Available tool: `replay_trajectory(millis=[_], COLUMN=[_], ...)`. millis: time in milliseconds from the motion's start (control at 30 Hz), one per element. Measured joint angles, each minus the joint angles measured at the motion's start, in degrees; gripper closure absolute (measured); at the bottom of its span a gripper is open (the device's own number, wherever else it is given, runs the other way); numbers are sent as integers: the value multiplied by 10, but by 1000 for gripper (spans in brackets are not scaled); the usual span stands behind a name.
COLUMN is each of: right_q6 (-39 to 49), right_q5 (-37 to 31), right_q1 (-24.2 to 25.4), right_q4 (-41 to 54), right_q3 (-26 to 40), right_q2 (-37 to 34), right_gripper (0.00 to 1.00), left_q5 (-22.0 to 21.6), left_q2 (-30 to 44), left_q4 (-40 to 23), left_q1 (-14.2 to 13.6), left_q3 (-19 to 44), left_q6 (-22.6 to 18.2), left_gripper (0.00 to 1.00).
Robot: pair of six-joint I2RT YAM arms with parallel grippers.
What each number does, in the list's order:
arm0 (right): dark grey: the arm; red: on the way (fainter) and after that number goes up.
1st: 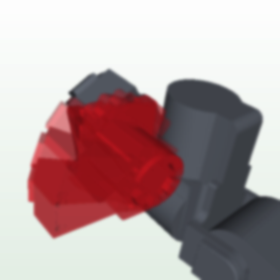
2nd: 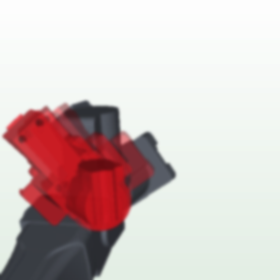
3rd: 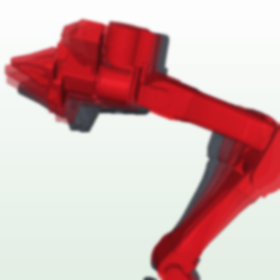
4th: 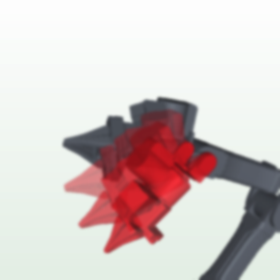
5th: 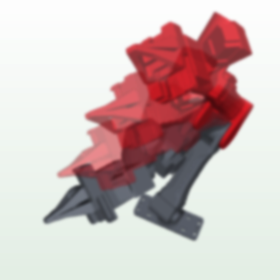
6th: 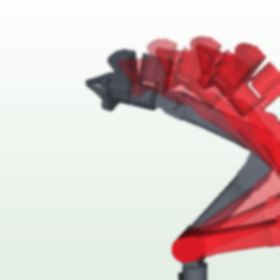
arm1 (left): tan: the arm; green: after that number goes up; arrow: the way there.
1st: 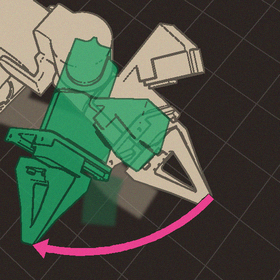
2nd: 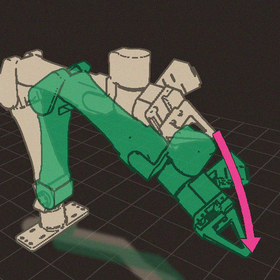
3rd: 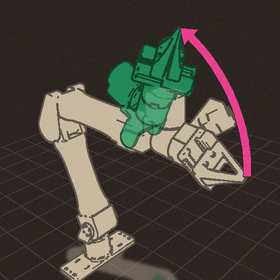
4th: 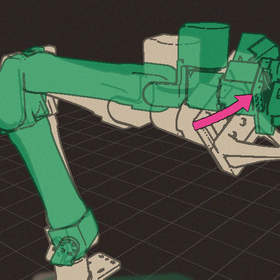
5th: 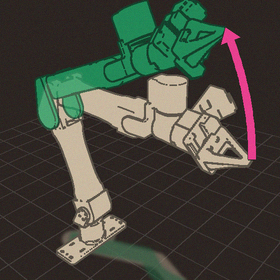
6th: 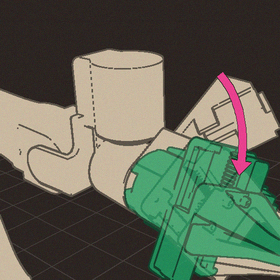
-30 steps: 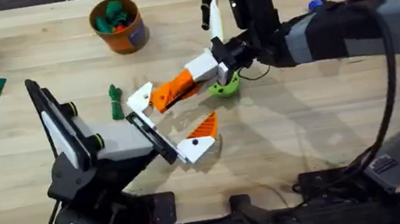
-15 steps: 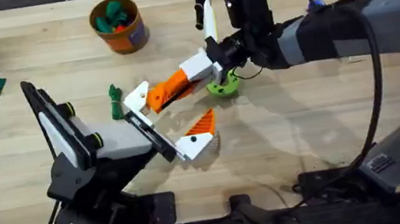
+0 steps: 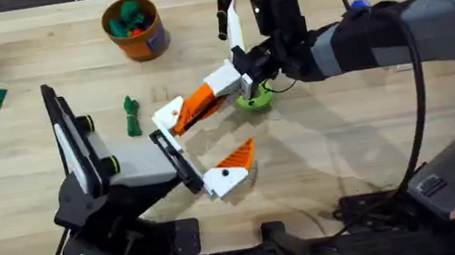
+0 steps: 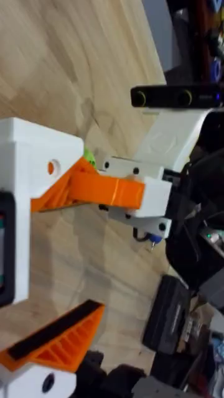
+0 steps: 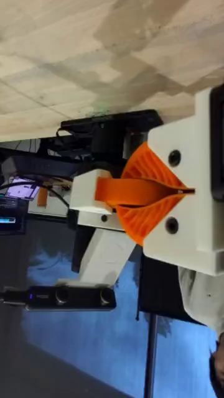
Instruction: Pick up the gripper from the table and insert it into the empty holder that is missing its gripper. Then pick up a screw, insert it into the mounting hole, and use the screwdriver to tighten it. Finally, clean up the table by picking up the vegetable and placing it into the bucket.
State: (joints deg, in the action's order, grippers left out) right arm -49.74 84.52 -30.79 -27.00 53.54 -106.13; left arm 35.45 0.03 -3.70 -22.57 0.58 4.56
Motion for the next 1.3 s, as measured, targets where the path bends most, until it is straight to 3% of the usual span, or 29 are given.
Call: replay_trajectory(millis=[367,733,833,933,1167,1200,1300], right_q6=[-9,-30,-34,-37,-39,-40,-38], right_q5=[-12,-75,-86,-97,-110,-110,-111], right_q1=[-6,-25,-26,-29,-34,-34,-37], right_q4=[-3,-3,-4,-9,-23,-23,-22], right_q3=[1,22,22,24,25,25,24], right_q2=[0,0,0,0,0,0,0], right_gripper=[988,990,873,981,984,963,676], left_q5=[8,-38,-41,-46,-55,-56,-57], left_q2=[0,0,0,0,0,0,0], left_q4=[-1,-2,-2,-2,-2,-2,-2], left_q1=[3,13,13,13,15,15,15], left_q3=[0,0,0,0,0,0,0], left_q6=[2,5,7,11,11,11,11], left_gripper=[7,7,7,7,7,7,7])
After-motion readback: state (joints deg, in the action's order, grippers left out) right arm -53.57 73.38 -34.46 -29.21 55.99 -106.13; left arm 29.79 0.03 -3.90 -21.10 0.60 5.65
